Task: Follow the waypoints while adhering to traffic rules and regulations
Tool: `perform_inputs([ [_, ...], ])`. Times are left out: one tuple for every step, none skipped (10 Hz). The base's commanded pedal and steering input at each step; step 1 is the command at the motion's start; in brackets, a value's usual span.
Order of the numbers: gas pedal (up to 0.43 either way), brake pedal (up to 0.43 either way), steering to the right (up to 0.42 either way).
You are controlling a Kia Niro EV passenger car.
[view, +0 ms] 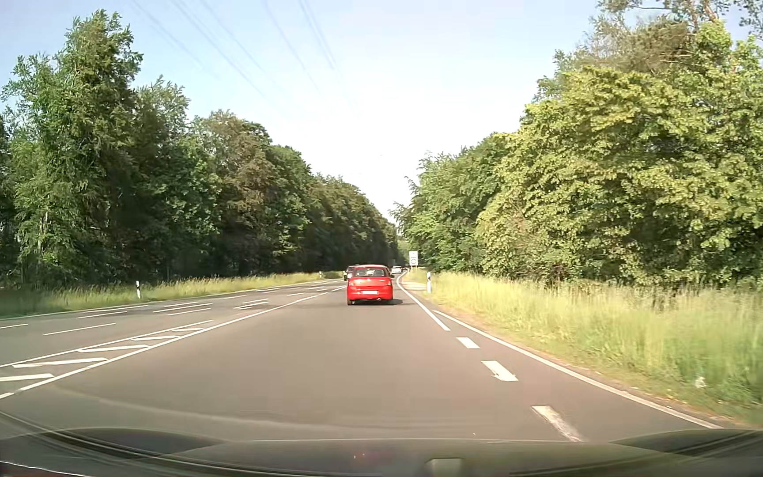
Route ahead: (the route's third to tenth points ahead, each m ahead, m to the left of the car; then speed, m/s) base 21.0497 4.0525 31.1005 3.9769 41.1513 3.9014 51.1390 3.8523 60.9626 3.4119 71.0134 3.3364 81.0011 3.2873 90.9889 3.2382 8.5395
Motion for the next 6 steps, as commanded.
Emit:
perform_inputs([
  [0.22,0.03,-0.088],
  [0.22,0.03,-0.073],
  [0.22,0.03,-0.058],
  [0.24,0.03,-0.042],
  [0.24,0.03,-0.028],
  [0.24,0.03,-0.014],
])
